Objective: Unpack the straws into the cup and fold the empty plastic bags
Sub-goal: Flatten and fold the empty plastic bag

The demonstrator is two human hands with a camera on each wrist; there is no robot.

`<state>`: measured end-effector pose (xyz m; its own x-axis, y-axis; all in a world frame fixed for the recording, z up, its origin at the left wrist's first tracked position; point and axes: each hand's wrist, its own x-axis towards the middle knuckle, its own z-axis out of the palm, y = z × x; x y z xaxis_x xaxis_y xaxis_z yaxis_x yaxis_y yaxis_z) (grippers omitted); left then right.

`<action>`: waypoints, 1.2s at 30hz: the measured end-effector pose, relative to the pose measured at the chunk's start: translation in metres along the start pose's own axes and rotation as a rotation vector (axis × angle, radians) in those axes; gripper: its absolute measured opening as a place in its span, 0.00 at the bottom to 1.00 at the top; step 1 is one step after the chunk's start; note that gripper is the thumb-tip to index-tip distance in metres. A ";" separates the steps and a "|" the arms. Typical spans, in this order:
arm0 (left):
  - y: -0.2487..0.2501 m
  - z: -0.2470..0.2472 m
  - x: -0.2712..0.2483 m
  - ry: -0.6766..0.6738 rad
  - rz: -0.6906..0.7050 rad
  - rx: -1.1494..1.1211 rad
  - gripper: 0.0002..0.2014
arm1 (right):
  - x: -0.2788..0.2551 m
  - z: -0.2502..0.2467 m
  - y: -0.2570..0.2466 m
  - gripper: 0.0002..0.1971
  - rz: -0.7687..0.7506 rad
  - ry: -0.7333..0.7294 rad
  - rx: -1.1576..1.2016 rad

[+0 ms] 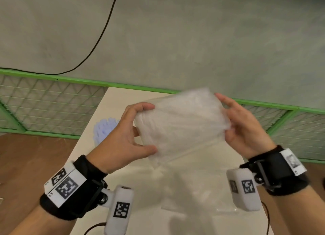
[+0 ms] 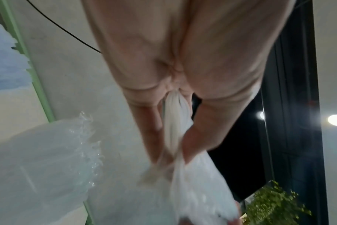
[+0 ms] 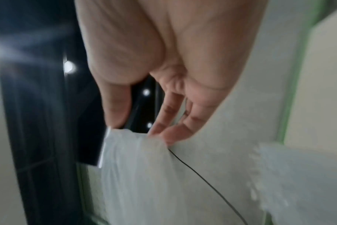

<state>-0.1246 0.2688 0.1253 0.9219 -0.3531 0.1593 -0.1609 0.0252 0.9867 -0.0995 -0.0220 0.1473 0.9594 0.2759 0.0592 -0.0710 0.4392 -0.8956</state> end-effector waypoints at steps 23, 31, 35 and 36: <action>0.004 0.007 0.005 0.061 -0.172 -0.036 0.06 | -0.006 0.023 0.028 0.17 0.126 -0.149 -0.410; 0.003 0.016 0.004 0.174 -0.143 -0.250 0.16 | -0.007 0.022 0.030 0.29 -0.090 -0.050 -0.310; 0.006 0.016 0.004 0.106 -0.196 -0.359 0.18 | -0.007 0.020 0.030 0.17 -0.168 -0.085 -0.311; 0.007 0.017 0.003 0.086 -0.208 -0.369 0.13 | -0.007 0.018 0.028 0.11 -0.162 -0.100 -0.317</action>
<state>-0.1286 0.2522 0.1325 0.9499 -0.3072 -0.0570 0.1534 0.2996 0.9416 -0.1131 0.0035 0.1291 0.9185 0.3139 0.2405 0.1828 0.2021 -0.9622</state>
